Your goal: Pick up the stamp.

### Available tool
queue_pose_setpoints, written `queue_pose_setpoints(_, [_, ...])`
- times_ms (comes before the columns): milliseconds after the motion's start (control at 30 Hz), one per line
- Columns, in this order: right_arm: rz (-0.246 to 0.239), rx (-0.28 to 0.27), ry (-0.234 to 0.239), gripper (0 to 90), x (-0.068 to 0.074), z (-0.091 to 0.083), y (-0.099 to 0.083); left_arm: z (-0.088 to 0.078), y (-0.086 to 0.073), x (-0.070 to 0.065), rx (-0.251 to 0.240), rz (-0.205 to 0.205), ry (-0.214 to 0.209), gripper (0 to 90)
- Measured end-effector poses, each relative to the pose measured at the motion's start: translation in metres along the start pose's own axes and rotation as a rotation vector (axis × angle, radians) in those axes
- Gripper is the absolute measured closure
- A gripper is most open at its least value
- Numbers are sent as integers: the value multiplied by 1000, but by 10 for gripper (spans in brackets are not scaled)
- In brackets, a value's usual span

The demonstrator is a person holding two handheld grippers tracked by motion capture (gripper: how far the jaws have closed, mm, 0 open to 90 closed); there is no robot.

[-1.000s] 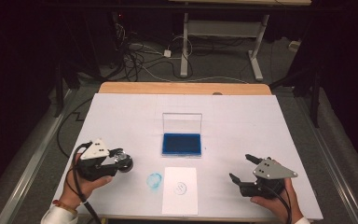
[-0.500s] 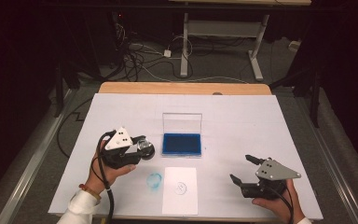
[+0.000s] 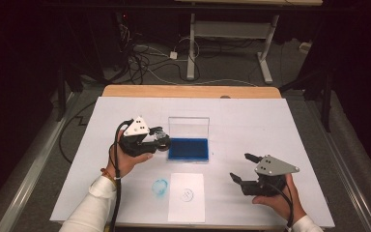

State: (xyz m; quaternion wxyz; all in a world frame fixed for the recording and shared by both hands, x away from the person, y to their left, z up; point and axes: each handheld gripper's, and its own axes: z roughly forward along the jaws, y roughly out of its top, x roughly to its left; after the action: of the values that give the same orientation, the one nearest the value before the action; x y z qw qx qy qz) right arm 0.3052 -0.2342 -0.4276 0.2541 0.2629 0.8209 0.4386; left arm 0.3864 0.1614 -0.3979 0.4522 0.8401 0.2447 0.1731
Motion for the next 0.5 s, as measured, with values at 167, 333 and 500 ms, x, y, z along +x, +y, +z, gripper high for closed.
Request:
queue_pose_setpoints(167, [5,-5,-9,209,-5,7,6,-8,3,-6,-36,-23,-53,543])
queue_pose_setpoints(333, [-2,-5,9,215,-1,23,22,-21,7,-20,-59,-29,-89,543])
queue_pose_setpoints(500, [-27,-5,52,218,11,39,35,-30,14,-32,-96,-29,-141,544])
